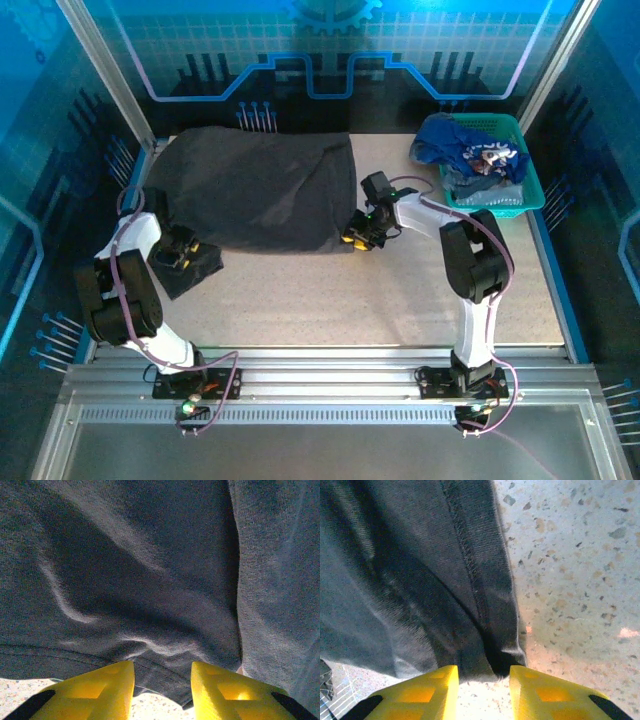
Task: Fold and stack the t-shirts
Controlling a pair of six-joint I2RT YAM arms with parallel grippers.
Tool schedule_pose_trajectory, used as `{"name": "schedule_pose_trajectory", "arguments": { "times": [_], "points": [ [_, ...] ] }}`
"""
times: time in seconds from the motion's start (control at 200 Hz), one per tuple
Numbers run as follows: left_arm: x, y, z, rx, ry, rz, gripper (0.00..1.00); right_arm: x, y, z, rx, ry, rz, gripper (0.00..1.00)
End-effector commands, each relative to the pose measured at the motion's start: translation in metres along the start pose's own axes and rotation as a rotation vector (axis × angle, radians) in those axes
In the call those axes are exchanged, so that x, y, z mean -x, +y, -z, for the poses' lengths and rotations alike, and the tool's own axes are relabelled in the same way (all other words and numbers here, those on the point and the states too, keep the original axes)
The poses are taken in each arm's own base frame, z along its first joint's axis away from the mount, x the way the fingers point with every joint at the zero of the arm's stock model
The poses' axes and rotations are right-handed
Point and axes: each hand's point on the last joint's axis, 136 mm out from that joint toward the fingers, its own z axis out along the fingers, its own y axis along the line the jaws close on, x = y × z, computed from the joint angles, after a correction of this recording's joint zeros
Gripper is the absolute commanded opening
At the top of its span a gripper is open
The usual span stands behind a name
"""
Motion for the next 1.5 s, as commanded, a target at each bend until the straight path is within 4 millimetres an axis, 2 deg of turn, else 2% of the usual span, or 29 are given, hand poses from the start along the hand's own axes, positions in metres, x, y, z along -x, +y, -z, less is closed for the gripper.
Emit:
{"name": "schedule_pose_trajectory", "arguments": {
  "times": [0.0, 0.14, 0.455, 0.505, 0.66, 0.81, 0.9, 0.98, 1.13, 1.185, 1.235, 1.371, 1.496],
  "points": [
    [0.001, 0.008, -0.005, 0.025, -0.002, -0.014, 0.35, -0.002, -0.001, -0.007, -0.023, 0.028, -0.001, 0.32],
    [-0.001, 0.008, -0.005, 0.022, 0.003, -0.018, 0.35, -0.004, 0.002, -0.01, -0.016, 0.034, -0.001, 0.3],
    [-0.003, 0.014, -0.012, 0.037, 0.01, -0.014, 0.32, -0.011, 0.005, -0.004, -0.042, 0.019, 0.016, 0.05],
    [-0.004, 0.015, -0.012, 0.038, 0.012, -0.013, 0.31, -0.011, 0.004, 0.001, -0.052, 0.009, 0.02, 0.0],
    [-0.006, 0.017, -0.01, 0.039, 0.009, -0.015, 0.29, -0.015, -0.005, 0.026, -0.095, -0.04, 0.04, 0.0],
    [-0.011, 0.021, -0.009, 0.043, 0.019, -0.016, 0.28, -0.028, -0.013, 0.056, -0.1, -0.075, 0.068, 0.0],
    [-0.015, 0.025, -0.01, 0.045, 0.026, -0.017, 0.28, -0.042, -0.025, 0.066, -0.115, -0.072, 0.074, 0.0],
    [-0.021, 0.027, -0.01, 0.046, 0.041, -0.013, 0.27, -0.056, -0.045, 0.07, -0.15, -0.066, 0.069, 0.0],
    [-0.038, 0.029, -0.009, 0.04, 0.081, -0.014, 0.26, -0.077, -0.101, 0.062, -0.262, -0.056, 0.044, 0.0],
    [-0.046, 0.03, -0.01, 0.04, 0.098, -0.02, 0.26, -0.083, -0.125, 0.055, -0.3, -0.034, -0.001, 0.0],
    [-0.052, 0.031, -0.011, 0.042, 0.111, -0.024, 0.26, -0.088, -0.139, 0.05, -0.3, -0.017, -0.044, 0.0],
    [-0.061, 0.032, -0.006, 0.046, 0.121, -0.031, 0.27, -0.084, -0.139, 0.054, -0.286, -0.041, -0.022, 0.0],
    [-0.063, 0.04, 0.008, 0.073, 0.106, -0.055, 0.36, -0.072, -0.144, 0.068, -0.293, -0.08, -0.03, 0.0]
  ]
}}
